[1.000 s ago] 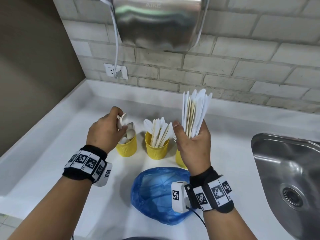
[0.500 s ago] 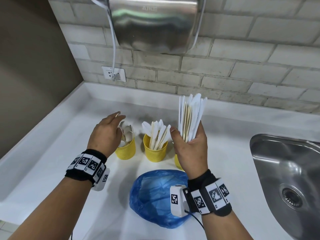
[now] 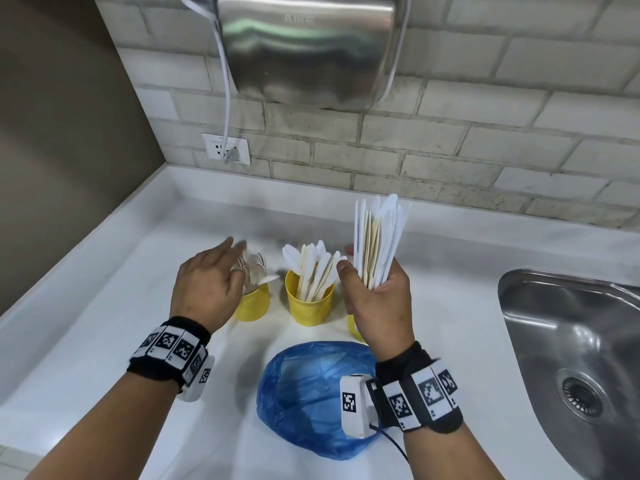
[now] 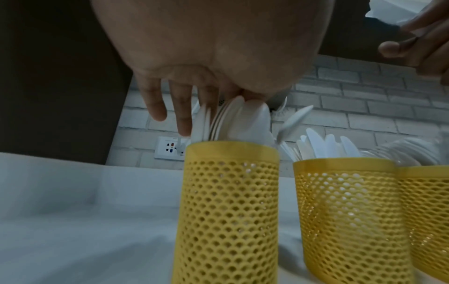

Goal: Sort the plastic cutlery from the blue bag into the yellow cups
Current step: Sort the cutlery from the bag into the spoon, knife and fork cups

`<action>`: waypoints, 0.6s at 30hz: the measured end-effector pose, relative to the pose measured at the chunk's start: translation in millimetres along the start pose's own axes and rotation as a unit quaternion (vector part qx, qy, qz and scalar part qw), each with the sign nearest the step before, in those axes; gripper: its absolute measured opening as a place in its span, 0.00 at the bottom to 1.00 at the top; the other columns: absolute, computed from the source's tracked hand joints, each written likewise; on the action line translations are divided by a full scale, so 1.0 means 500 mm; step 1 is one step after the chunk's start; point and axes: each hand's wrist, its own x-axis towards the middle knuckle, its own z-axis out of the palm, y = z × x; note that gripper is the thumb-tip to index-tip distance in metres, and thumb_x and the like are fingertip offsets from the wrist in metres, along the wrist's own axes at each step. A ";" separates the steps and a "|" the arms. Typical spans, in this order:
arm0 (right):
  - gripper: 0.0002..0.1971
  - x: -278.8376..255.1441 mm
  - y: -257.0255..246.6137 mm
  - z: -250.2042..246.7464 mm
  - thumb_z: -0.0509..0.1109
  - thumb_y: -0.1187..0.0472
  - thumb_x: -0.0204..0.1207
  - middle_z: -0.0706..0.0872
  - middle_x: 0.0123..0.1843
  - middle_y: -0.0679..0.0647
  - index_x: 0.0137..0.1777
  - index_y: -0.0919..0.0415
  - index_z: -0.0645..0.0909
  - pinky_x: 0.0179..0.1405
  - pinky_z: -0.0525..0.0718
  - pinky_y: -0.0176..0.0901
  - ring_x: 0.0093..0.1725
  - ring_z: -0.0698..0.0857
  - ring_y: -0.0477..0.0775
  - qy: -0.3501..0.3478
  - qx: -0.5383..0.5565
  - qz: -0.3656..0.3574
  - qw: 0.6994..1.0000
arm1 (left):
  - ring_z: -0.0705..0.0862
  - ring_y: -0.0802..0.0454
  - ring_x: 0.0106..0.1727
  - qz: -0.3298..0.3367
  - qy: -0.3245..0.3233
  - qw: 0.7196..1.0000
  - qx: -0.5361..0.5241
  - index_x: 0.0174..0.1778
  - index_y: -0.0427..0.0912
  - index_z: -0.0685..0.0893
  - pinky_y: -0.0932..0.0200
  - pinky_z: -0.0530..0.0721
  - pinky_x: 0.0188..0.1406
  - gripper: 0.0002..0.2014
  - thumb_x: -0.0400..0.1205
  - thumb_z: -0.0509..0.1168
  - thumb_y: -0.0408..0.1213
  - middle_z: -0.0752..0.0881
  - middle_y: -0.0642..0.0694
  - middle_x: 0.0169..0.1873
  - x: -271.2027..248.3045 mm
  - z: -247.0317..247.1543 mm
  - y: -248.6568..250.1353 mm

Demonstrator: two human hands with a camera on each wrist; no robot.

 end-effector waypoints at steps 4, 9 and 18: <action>0.05 0.003 0.011 0.000 0.77 0.61 0.79 0.89 0.36 0.47 0.53 0.54 0.89 0.41 0.83 0.47 0.34 0.86 0.49 -0.006 -0.005 0.012 1.000 | 0.70 0.45 0.84 0.090 0.002 0.996 -0.023 0.87 0.56 0.65 0.43 0.72 0.79 0.32 0.85 0.57 0.53 0.67 0.48 0.87 0.019 -0.008 0.023; 0.05 0.001 0.012 0.002 0.76 0.62 0.79 0.88 0.35 0.45 0.52 0.54 0.89 0.40 0.83 0.46 0.33 0.85 0.48 -0.018 -0.016 0.007 1.000 | 0.82 0.45 0.74 0.195 -0.074 0.975 0.081 0.77 0.62 0.78 0.43 0.75 0.74 0.28 0.80 0.67 0.62 0.82 0.55 0.76 0.035 0.031 0.039; 0.07 0.004 0.024 -0.006 0.76 0.55 0.74 0.87 0.35 0.43 0.51 0.53 0.89 0.43 0.81 0.48 0.34 0.84 0.49 -0.007 0.006 0.016 1.000 | 0.88 0.42 0.46 0.150 0.051 0.987 -0.040 0.57 0.45 0.92 0.53 0.84 0.49 0.13 0.82 0.66 0.34 0.92 0.47 0.44 0.046 0.038 0.021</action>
